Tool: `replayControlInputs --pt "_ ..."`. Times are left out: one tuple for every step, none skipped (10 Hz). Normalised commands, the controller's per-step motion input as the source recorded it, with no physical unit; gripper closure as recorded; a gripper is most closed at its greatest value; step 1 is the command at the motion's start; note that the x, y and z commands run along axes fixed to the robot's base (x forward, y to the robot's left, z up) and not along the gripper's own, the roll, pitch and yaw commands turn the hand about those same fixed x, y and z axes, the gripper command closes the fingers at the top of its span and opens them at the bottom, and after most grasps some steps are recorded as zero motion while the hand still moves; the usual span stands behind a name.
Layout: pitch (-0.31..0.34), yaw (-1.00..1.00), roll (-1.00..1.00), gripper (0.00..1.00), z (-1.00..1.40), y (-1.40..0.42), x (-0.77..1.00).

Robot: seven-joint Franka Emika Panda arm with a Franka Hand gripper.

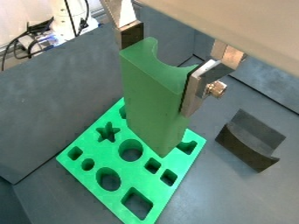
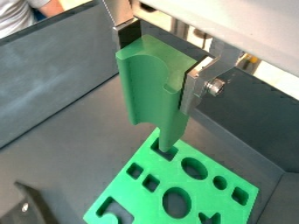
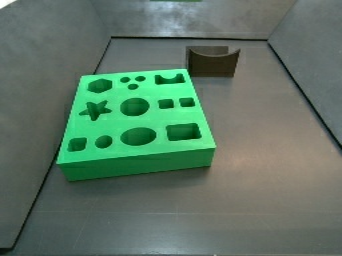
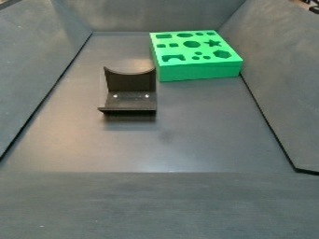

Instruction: Insert the arch object.

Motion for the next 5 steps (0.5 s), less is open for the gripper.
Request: replayControlInputs --pt "-0.036 0.51 0.00 1.00 -1.00 0.59 0.21" --pt "-0.037 0.52 0.00 1.00 -1.00 0.59 0.21" --pt "-0.036 0.51 0.00 1.00 -1.00 0.59 0.21" --pt "-0.046 0.49 0.01 1.00 -1.00 0.60 0.18" --pt "-0.053 0.33 0.14 1.00 -0.98 0.57 0.02"
